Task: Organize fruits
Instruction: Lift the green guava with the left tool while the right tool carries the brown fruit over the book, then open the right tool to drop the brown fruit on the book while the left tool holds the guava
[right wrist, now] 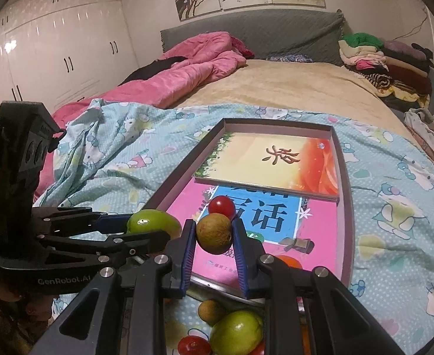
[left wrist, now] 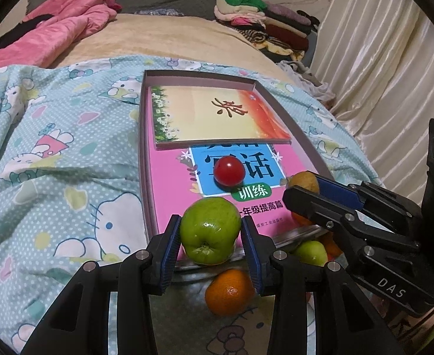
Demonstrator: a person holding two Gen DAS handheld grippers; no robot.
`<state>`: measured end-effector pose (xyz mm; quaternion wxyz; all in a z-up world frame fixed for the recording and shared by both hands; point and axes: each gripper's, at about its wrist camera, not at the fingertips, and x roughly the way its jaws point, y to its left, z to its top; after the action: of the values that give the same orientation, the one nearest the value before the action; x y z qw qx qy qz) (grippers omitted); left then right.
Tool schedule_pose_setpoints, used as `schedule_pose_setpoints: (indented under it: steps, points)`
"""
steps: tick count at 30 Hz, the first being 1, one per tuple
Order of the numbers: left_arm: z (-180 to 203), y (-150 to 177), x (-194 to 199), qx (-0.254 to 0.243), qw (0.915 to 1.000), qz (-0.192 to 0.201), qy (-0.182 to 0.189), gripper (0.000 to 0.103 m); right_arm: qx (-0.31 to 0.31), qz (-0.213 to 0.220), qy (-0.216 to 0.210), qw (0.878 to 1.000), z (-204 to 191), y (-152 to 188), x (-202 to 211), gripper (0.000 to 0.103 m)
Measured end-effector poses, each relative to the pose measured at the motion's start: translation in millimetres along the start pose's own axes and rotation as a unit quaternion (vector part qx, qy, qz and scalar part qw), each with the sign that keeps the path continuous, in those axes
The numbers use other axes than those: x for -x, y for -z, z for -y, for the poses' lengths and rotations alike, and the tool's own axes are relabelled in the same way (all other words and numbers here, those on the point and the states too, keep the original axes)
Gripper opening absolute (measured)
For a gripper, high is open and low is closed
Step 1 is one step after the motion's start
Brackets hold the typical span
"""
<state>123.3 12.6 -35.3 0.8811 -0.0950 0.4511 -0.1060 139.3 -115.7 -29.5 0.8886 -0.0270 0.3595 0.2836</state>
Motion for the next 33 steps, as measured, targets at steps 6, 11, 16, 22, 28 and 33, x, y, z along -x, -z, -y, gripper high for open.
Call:
schedule_pose_setpoints:
  steps: [6,11,16,22,28,33]
  points:
    - [0.1,-0.9,-7.4,-0.005,0.9999,-0.009,-0.006,0.042,0.01,-0.014,-0.001,1.0,-0.9,1.3,-10.6,0.025]
    - [-1.7,-0.7,-9.1,-0.003,0.9999,-0.011,-0.007,0.041,0.019,-0.026,0.0,0.999,-2.8,2.2,-18.3,0.025]
    - [-0.9,-0.9,-9.3,-0.011,0.9998,-0.01,-0.013,0.041,0.021,-0.03,-0.001,0.999,-2.5,3.2,-21.0,0.025]
    - [-0.8,-1.0,-9.0,-0.014,0.9997,-0.009,-0.021,0.041,0.023,-0.038,0.003,0.999,-1.2,4.7,-24.0,0.025]
    - [-2.3,-1.3,-9.5,-0.013,0.9995,-0.008,-0.026,0.041,0.036,-0.047,0.008,0.998,-4.2,7.8,-28.4,0.025]
    - [-2.2,-1.3,-9.4,-0.012,0.9996,-0.008,-0.026,0.042,0.046,-0.053,0.013,0.997,-6.7,9.4,-31.3,0.025]
